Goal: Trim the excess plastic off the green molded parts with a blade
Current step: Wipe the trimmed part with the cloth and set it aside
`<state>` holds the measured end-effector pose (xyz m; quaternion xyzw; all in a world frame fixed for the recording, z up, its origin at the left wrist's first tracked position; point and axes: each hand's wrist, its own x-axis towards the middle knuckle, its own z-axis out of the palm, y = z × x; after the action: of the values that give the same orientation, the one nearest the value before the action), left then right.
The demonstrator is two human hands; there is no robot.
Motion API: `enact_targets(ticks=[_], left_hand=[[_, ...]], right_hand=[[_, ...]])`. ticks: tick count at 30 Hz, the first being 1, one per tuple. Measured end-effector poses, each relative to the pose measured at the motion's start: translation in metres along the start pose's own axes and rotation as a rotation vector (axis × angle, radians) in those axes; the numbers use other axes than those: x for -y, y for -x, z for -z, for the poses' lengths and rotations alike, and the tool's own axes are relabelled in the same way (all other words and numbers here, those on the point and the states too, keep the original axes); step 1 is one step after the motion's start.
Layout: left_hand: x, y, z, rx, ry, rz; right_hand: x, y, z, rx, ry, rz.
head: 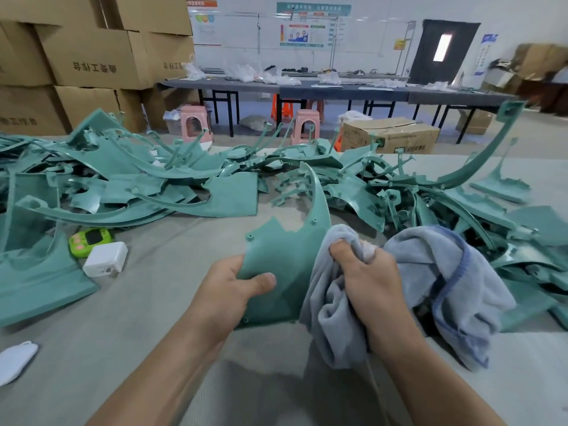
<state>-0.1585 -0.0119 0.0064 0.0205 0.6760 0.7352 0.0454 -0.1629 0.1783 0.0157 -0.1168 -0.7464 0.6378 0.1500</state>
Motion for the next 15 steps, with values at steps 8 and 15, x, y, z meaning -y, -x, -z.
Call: enact_targets(ticks=[8,15], left_hand=[[0.002,-0.001,0.020,-0.120,-0.195,-0.238],[-0.003,0.011,0.015,-0.078,-0.651,-0.553]], right_hand=[[0.012,-0.006,0.012,0.317,-0.176,-0.132],[0.024,-0.003,0.013,0.213,-0.460,-0.384]])
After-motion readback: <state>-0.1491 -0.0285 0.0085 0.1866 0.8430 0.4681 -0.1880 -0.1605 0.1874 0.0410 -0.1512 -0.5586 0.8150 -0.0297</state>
